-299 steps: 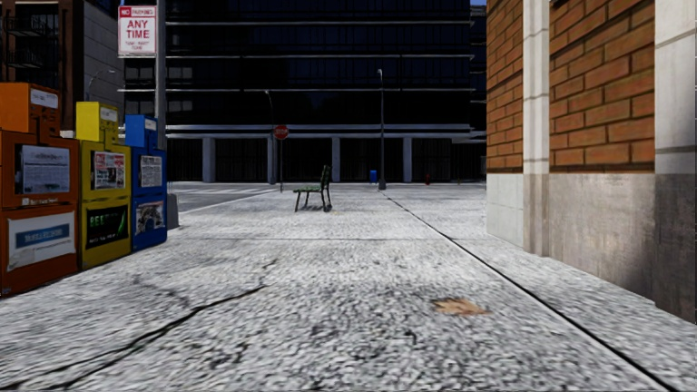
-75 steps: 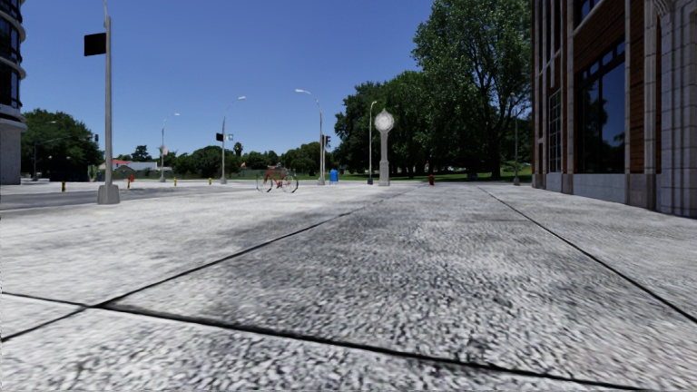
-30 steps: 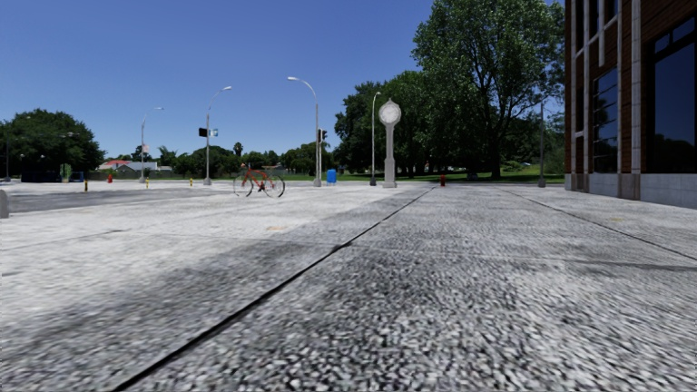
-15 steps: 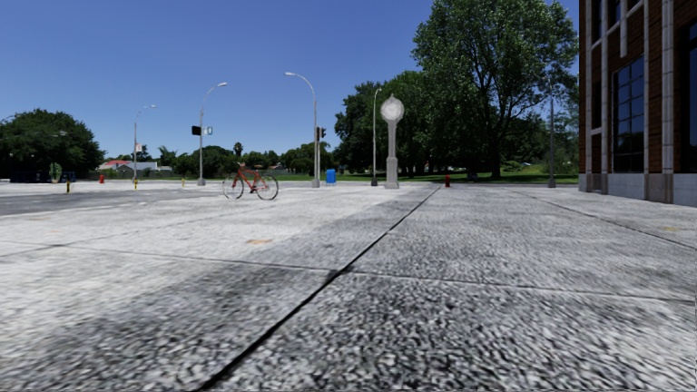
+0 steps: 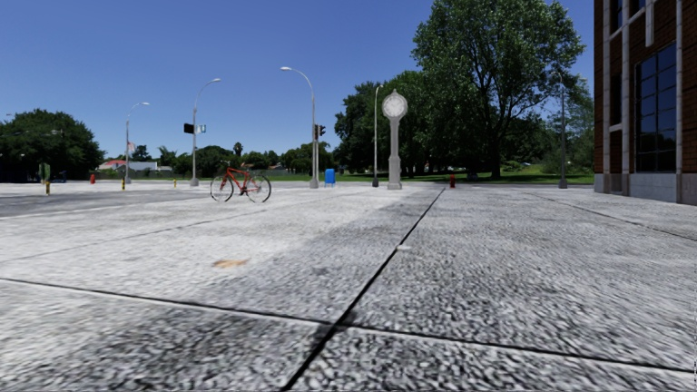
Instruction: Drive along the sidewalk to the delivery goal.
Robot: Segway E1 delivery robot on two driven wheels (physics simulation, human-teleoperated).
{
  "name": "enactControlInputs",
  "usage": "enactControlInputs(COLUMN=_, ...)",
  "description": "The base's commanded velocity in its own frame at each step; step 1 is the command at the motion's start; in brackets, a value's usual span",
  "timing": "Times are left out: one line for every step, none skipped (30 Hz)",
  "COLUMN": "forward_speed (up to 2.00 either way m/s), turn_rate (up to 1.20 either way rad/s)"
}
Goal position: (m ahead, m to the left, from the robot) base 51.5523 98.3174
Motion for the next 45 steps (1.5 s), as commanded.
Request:
enactControlInputs(forward_speed=2.00, turn_rate=0.00)
enactControlInputs(forward_speed=2.00, turn_rate=0.00)
enactControlInputs(forward_speed=2.00, turn_rate=0.00)
enactControlInputs(forward_speed=2.00, turn_rate=0.00)
enactControlInputs(forward_speed=2.00, turn_rate=0.00)
enactControlInputs(forward_speed=2.00, turn_rate=0.00)
enactControlInputs(forward_speed=2.00, turn_rate=0.00)
enactControlInputs(forward_speed=2.00, turn_rate=0.00)
enactControlInputs(forward_speed=2.00, turn_rate=0.00)
enactControlInputs(forward_speed=2.00, turn_rate=0.00)
enactControlInputs(forward_speed=2.00, turn_rate=0.00)
enactControlInputs(forward_speed=2.00, turn_rate=0.00)
enactControlInputs(forward_speed=2.00, turn_rate=0.00)
enactControlInputs(forward_speed=2.00, turn_rate=0.00)
enactControlInputs(forward_speed=2.00, turn_rate=0.00)
enactControlInputs(forward_speed=2.00, turn_rate=0.00)
enactControlInputs(forward_speed=2.00, turn_rate=0.00)
enactControlInputs(forward_speed=2.00, turn_rate=0.00)
enactControlInputs(forward_speed=2.00, turn_rate=0.00)
enactControlInputs(forward_speed=2.00, turn_rate=0.00)
enactControlInputs(forward_speed=2.00, turn_rate=0.00)
enactControlInputs(forward_speed=2.00, turn_rate=0.00)
enactControlInputs(forward_speed=2.00, turn_rate=0.00)
enactControlInputs(forward_speed=2.00, turn_rate=0.00)
enactControlInputs(forward_speed=2.00, turn_rate=0.00)
enactControlInputs(forward_speed=2.00, turn_rate=0.00)
enactControlInputs(forward_speed=2.00, turn_rate=0.00)
enactControlInputs(forward_speed=2.00, turn_rate=0.00)
enactControlInputs(forward_speed=2.00, turn_rate=0.00)
enactControlInputs(forward_speed=2.00, turn_rate=0.00)
enactControlInputs(forward_speed=2.00, turn_rate=0.00)
enactControlInputs(forward_speed=2.00, turn_rate=0.00)
enactControlInputs(forward_speed=2.00, turn_rate=0.00)
enactControlInputs(forward_speed=2.00, turn_rate=0.00)
enactControlInputs(forward_speed=2.00, turn_rate=0.00)
enactControlInputs(forward_speed=2.00, turn_rate=0.00)
enactControlInputs(forward_speed=2.00, turn_rate=0.00)
enactControlInputs(forward_speed=2.00, turn_rate=0.00)
enactControlInputs(forward_speed=2.00, turn_rate=0.00)
enactControlInputs(forward_speed=2.00, turn_rate=0.00)
enactControlInputs(forward_speed=2.00, turn_rate=0.00)
enactControlInputs(forward_speed=2.00, turn_rate=0.00)
enactControlInputs(forward_speed=2.00, turn_rate=0.00)
enactControlInputs(forward_speed=2.00, turn_rate=0.00)
enactControlInputs(forward_speed=2.00, turn_rate=0.00)
